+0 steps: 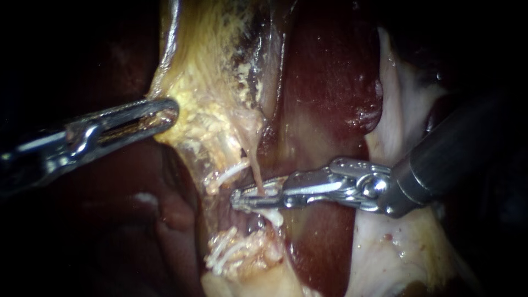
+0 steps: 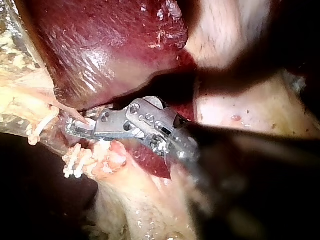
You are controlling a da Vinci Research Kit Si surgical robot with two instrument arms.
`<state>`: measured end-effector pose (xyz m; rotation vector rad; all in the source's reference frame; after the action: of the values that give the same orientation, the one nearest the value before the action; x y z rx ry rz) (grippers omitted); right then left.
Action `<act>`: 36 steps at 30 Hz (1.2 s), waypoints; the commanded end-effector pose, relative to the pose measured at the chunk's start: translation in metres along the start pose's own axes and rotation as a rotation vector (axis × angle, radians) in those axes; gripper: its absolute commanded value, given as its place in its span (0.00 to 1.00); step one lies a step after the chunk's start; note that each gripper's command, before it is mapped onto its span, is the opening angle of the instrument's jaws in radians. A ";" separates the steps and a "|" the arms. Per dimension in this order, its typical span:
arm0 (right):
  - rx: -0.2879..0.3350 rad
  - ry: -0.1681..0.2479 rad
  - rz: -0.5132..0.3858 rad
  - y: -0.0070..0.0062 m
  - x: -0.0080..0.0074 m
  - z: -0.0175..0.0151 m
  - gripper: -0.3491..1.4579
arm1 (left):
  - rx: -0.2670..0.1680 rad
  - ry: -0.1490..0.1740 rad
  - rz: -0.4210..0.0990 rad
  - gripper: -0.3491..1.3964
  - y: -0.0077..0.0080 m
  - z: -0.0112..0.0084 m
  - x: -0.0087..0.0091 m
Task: Going back second clip right tube
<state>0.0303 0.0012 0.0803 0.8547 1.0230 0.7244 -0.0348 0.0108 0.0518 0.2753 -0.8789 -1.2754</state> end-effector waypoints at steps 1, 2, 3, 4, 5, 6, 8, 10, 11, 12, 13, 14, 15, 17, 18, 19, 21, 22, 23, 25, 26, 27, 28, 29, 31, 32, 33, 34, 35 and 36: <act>0.000 0.000 0.000 0.0000 0.0000 0.0000 0.00 | 0.001 0.000 0.000 0.00 0.0000 0.0000 0.0000; 0.000 0.000 0.000 0.0000 0.0000 0.0000 0.00 | 0.001 0.000 0.000 0.00 0.0000 0.0000 0.0000; 0.000 0.000 0.000 0.0000 0.0000 0.0000 0.00 | -0.002 -0.001 0.000 0.00 0.0000 0.0000 0.0000; 0.000 0.000 0.000 0.0000 0.0000 -0.0001 0.00 | -0.002 -0.001 0.000 0.00 0.0000 0.0000 0.0000; 0.000 0.000 0.000 0.0000 0.0000 -0.0001 0.05 | -0.002 -0.001 0.000 0.00 0.0000 0.0000 0.0000; 0.003 -0.001 0.000 0.0000 0.0001 -0.0001 0.18 | -0.002 -0.001 0.000 0.00 0.0000 0.0000 0.0000; 0.002 -0.001 -0.021 0.0000 0.0004 -0.0002 0.44 | -0.002 -0.001 0.000 0.00 0.0000 0.0000 0.0000; -0.001 -0.003 -0.072 -0.0001 0.0007 -0.0003 0.51 | -0.002 -0.001 0.000 0.00 0.0001 0.0001 0.0000; -0.010 0.005 -0.095 -0.0001 0.0007 -0.0004 0.52 | -0.002 -0.001 0.000 0.00 0.0002 0.0001 0.0000; -0.020 0.009 -0.120 -0.0001 0.0007 -0.0005 0.52 | -0.004 -0.002 0.000 0.00 0.0002 0.0001 0.0000; -0.022 0.016 -0.143 -0.0002 0.0006 -0.0007 0.52 | -0.004 -0.002 0.000 0.00 0.0003 0.0002 0.0000; -0.022 0.015 -0.155 -0.0002 0.0005 -0.0008 0.52 | -0.004 -0.002 0.001 0.00 0.0003 0.0002 0.0000; -0.020 0.017 -0.173 -0.0002 0.0005 -0.0010 0.52 | -0.004 -0.002 0.001 0.00 0.0003 0.0002 0.0001; -0.024 0.018 -0.202 -0.0002 0.0005 -0.0014 0.52 | -0.004 -0.002 0.001 0.00 0.0004 0.0002 0.0001; -0.023 0.018 -0.213 -0.0003 0.0006 -0.0017 0.52 | -0.004 -0.002 0.001 0.00 0.0004 0.0002 0.0001; -0.021 0.017 -0.230 -0.0003 0.0006 -0.0020 0.52 | -0.004 -0.002 0.001 0.00 0.0004 0.0002 0.0001; -0.025 0.018 -0.246 -0.0005 0.0007 -0.0026 0.52 | -0.004 -0.002 0.001 0.00 0.0004 0.0002 0.0001; -0.029 0.020 -0.251 -0.0006 0.0009 -0.0028 0.52 | -0.004 -0.002 0.001 0.00 0.0004 0.0001 0.0001; -0.033 0.021 -0.261 -0.0008 0.0011 -0.0032 0.53 | -0.004 -0.002 0.001 0.00 0.0004 0.0001 0.0001; -0.032 0.021 -0.258 -0.0009 0.0013 -0.0038 0.53 | -0.004 -0.002 0.001 0.00 0.0004 0.0001 0.0001; -0.034 0.022 -0.257 -0.0009 0.0015 -0.0042 0.53 | -0.004 -0.002 0.001 0.00 0.0004 0.0001 0.0001; -0.036 0.023 -0.256 -0.0009 0.0015 -0.0045 0.53 | -0.004 -0.002 0.001 0.00 0.0004 0.0001 0.0001; -0.036 0.023 -0.255 -0.0009 0.0016 -0.0047 0.53 | -0.004 -0.002 0.001 0.00 0.0004 0.0001 0.0001; -0.035 0.022 -0.255 -0.0009 0.0016 -0.0049 0.53 | -0.004 -0.002 0.001 0.00 0.0004 0.0001 0.0001; -0.034 0.022 -0.255 -0.0009 0.0015 -0.0051 0.53 | -0.004 -0.002 0.001 0.00 0.0004 0.0001 0.0001; -0.033 0.025 -0.255 -0.0009 0.0015 -0.0050 0.53 | -0.004 -0.002 0.001 0.00 0.0004 0.0001 0.0001; -0.035 0.029 -0.255 -0.0009 0.0015 -0.0050 0.53 | -0.004 -0.002 0.001 0.00 0.0004 0.0001 0.0001; -0.026 0.029 -0.256 -0.0010 0.0014 -0.0047 0.53 | -0.004 -0.002 0.001 0.00 0.0004 0.0002 0.0001; -0.020 0.029 -0.250 -0.0010 0.0014 -0.0045 0.53 | -0.004 -0.002 0.001 0.00 0.0004 0.0002 0.0001; -0.011 0.032 -0.245 -0.0010 0.0014 -0.0042 0.53 | -0.004 -0.002 0.001 0.00 0.0004 0.0002 0.0001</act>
<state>0.0273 0.0029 0.0778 0.7057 1.1348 0.5389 -0.0347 0.0109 0.0521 0.2701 -0.8783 -1.2770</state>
